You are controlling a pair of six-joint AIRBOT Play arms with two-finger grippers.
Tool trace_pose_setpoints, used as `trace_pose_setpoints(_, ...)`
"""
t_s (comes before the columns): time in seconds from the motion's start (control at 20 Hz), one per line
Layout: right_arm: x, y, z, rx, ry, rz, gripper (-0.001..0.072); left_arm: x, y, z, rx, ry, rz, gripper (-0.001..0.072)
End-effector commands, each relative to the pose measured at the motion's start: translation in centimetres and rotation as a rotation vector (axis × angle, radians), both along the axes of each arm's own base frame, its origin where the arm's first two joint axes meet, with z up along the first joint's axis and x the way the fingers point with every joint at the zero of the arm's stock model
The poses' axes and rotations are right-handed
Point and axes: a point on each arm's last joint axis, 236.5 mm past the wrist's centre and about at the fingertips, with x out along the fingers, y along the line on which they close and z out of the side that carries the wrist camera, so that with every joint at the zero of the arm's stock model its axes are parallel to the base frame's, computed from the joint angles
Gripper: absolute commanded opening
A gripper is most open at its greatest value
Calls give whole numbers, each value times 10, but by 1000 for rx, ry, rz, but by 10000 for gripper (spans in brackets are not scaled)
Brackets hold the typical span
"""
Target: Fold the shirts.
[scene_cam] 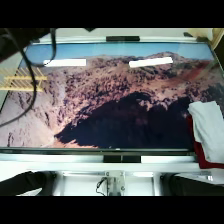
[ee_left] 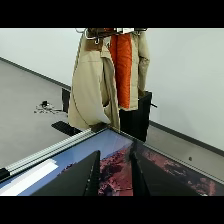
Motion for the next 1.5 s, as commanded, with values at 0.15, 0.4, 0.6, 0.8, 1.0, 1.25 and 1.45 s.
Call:
trace_pose_setpoints(0.15, -8, 35, 15, 56, 49, -15, 553, 11, 9, 0, 18, -22, 35, 271)
trace_pose_setpoints(0.4, -1, 101, -34, 415, -5, 46, 553, 15, 7, -18, 42, 54, 30, 272)
trace_pose_setpoints(0.6, 0, 161, -34, 527, 16, 82, 553, 32, 19, -52, 138, 143, 64, 272)
trace_pose_setpoints(0.8, -4, 190, 10, 396, 17, 86, 553, 45, 28, -82, 215, 222, 87, 272)
trace_pose_setpoints(1.0, 12, 220, 18, 390, 69, 178, 554, 44, 27, -101, 266, 269, 80, 272)
trace_pose_setpoints(1.25, 41, 270, -26, 614, 112, 346, 655, 45, 29, -130, 350, 334, 81, 272)
trace_pose_setpoints(1.45, 170, 350, -36, 697, 97, 990, 542, 65, 38, -182, 487, 430, 129, 272)
